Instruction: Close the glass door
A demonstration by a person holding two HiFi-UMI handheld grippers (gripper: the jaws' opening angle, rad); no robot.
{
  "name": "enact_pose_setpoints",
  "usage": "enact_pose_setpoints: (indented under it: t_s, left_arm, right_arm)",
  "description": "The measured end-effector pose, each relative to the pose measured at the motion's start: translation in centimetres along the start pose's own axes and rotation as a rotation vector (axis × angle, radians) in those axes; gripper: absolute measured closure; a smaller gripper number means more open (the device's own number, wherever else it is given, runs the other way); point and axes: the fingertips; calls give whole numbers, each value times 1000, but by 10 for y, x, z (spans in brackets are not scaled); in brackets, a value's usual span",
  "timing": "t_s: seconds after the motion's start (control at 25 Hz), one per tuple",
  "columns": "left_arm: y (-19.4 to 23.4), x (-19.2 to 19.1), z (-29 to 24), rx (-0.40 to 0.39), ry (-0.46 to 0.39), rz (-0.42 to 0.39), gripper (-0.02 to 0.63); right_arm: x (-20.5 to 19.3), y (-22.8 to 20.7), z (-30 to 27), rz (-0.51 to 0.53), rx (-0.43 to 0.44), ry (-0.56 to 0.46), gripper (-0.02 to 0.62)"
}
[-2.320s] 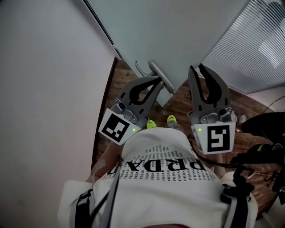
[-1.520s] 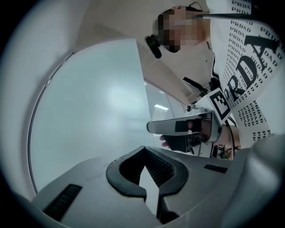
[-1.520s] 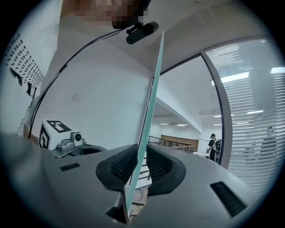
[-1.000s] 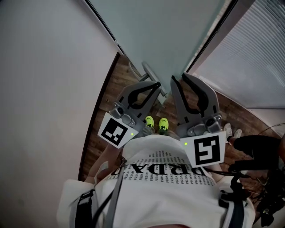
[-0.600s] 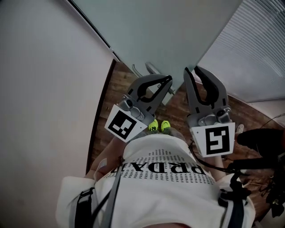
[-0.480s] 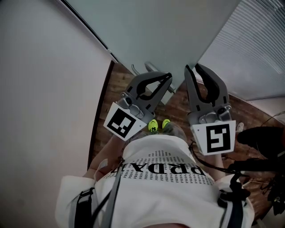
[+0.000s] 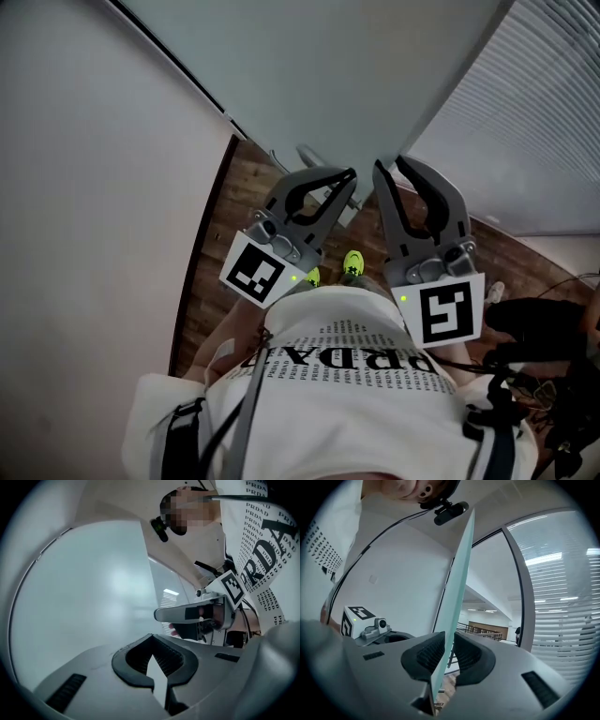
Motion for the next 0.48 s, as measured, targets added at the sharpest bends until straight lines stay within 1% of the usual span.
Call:
enact_pose_setpoints:
  t_s: [0.08, 0.24, 0.4, 0.48]
  left_arm:
    - [-4, -3, 0, -6, 12, 7, 614]
    - [-5, -5, -1, -18, 37, -15, 614]
    - [0, -2, 0, 18, 39, -8, 614]
    - [-1, 0, 2, 22, 48, -17, 614]
  right_arm:
    - [1, 2, 0, -10, 6, 3, 548]
    - [1, 0, 0, -20, 9, -4, 548]
    - [0, -1, 0, -40, 23, -12, 548]
    - [-2, 1, 1, -54, 31, -8, 548]
Point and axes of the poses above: the fingertips, and each gripper's own axes: z backward along the fingers, y to its left, x out of its top, and after that the axes turned 10 degrees about -y, right-handed
